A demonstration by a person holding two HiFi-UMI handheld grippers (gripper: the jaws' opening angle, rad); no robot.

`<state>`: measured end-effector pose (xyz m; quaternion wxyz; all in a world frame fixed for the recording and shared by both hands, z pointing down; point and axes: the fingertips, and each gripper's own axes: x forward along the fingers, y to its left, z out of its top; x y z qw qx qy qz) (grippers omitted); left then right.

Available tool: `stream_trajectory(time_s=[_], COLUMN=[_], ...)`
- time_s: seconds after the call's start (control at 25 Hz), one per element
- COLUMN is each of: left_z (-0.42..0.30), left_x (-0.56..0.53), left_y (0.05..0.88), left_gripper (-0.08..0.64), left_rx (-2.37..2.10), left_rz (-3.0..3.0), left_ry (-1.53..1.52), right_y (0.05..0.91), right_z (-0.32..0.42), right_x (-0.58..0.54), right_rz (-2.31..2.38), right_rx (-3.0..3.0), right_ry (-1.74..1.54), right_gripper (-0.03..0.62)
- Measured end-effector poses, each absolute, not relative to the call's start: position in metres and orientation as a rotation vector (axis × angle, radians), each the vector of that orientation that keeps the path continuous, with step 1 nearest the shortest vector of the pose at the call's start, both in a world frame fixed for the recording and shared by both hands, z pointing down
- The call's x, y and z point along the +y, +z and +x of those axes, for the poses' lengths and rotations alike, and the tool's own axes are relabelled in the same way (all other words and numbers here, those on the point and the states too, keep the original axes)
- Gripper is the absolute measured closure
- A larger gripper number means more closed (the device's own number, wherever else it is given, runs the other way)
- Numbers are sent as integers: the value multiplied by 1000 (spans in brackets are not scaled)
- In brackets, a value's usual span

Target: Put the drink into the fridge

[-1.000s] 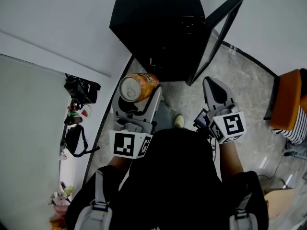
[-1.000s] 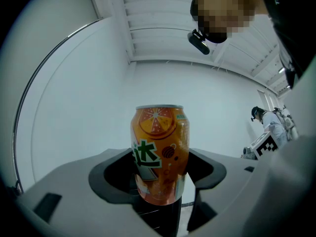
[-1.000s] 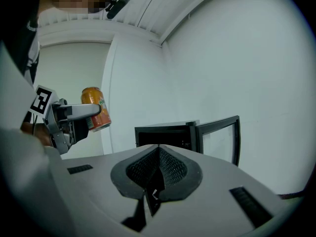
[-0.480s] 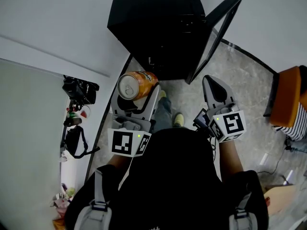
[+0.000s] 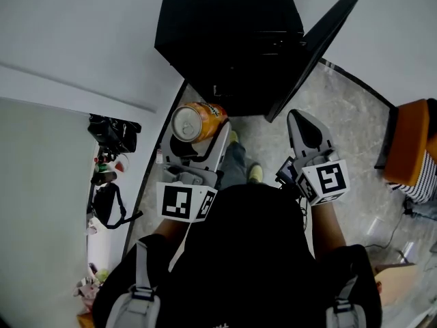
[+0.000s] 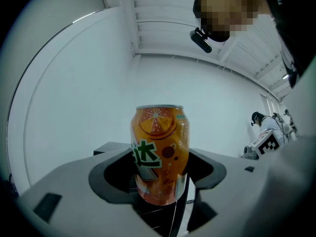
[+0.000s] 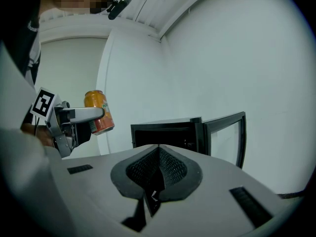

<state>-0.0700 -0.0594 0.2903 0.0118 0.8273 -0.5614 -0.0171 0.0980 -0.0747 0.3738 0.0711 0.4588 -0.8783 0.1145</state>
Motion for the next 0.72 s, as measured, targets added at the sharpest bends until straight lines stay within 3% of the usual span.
stream_trajectory(time_s=[0.72], left_z=[-102], left_x=[-157], left_y=[316], left_gripper=[230], left_rx=[-1730], left_rz=[2557], left_ry=[25], right_y=[368], right_z=[54], right_x=[-177], right_rz=[1378], right_rx=[-2686], right_ry=[327], right_gripper=[580])
